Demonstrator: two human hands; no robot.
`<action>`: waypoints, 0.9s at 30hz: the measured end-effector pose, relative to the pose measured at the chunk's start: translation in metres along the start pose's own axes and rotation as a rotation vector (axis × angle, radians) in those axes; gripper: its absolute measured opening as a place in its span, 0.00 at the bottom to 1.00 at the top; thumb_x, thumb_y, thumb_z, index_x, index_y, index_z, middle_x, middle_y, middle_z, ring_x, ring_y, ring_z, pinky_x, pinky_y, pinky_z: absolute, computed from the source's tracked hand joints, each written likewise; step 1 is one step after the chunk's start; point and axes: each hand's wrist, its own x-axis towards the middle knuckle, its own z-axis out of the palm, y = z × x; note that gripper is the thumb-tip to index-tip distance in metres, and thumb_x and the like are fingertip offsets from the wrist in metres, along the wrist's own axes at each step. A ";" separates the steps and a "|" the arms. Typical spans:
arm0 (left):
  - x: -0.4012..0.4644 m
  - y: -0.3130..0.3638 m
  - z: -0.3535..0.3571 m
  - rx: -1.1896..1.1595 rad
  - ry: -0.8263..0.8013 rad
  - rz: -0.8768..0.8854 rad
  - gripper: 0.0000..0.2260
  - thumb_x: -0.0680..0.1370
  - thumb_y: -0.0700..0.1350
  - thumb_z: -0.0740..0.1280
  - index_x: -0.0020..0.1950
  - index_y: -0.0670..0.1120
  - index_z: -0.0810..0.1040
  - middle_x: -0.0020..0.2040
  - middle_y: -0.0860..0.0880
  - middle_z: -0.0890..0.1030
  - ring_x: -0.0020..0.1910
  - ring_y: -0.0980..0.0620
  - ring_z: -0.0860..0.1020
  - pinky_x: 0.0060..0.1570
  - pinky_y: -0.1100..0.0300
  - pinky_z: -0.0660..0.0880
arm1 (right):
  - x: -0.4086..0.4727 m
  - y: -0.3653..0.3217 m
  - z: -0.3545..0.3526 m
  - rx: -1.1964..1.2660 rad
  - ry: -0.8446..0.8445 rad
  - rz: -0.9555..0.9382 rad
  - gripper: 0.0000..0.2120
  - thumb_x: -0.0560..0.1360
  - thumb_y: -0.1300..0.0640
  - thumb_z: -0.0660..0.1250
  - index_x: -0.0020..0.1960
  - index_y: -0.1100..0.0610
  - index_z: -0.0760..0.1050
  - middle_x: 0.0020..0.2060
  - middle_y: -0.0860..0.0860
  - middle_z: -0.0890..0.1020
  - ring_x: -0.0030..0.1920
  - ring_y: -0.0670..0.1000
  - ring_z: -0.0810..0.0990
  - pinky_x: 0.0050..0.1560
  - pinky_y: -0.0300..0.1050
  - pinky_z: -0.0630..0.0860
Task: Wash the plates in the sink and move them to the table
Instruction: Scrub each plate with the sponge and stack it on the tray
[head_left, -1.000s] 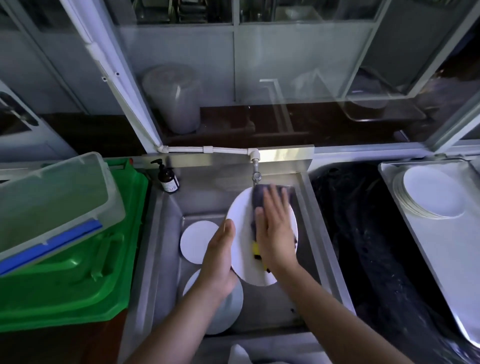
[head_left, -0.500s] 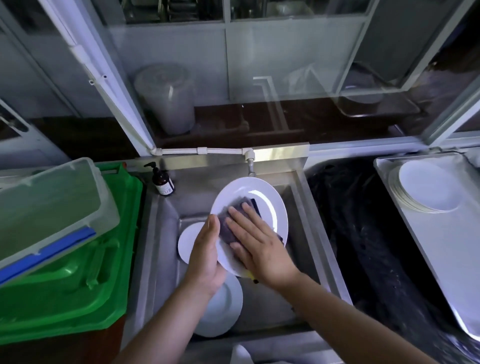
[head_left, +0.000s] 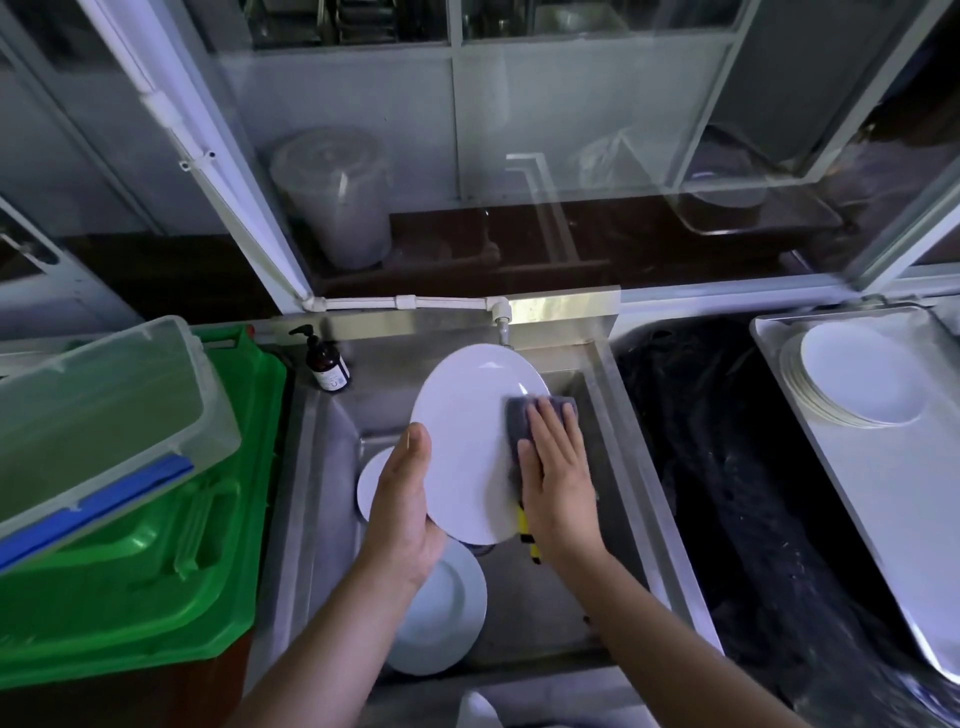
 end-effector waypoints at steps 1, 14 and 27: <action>0.000 0.002 0.003 0.004 0.010 -0.002 0.33 0.73 0.63 0.69 0.71 0.43 0.75 0.66 0.41 0.81 0.65 0.41 0.80 0.59 0.44 0.79 | -0.003 -0.008 0.003 0.008 0.001 0.003 0.24 0.85 0.48 0.53 0.78 0.56 0.64 0.79 0.44 0.60 0.81 0.48 0.51 0.77 0.59 0.61; 0.000 0.003 -0.007 -0.083 -0.013 -0.046 0.40 0.68 0.67 0.75 0.72 0.44 0.76 0.67 0.39 0.80 0.67 0.38 0.78 0.68 0.38 0.73 | -0.027 -0.002 -0.004 -0.041 -0.050 -0.325 0.19 0.84 0.58 0.60 0.73 0.62 0.72 0.76 0.53 0.68 0.80 0.56 0.60 0.74 0.62 0.65; 0.001 0.004 -0.012 -0.045 -0.082 0.016 0.43 0.68 0.68 0.75 0.75 0.45 0.73 0.71 0.36 0.75 0.71 0.33 0.73 0.70 0.29 0.66 | -0.045 0.001 -0.021 -0.067 -0.085 -0.424 0.19 0.83 0.59 0.61 0.74 0.60 0.71 0.76 0.54 0.69 0.79 0.59 0.61 0.72 0.64 0.68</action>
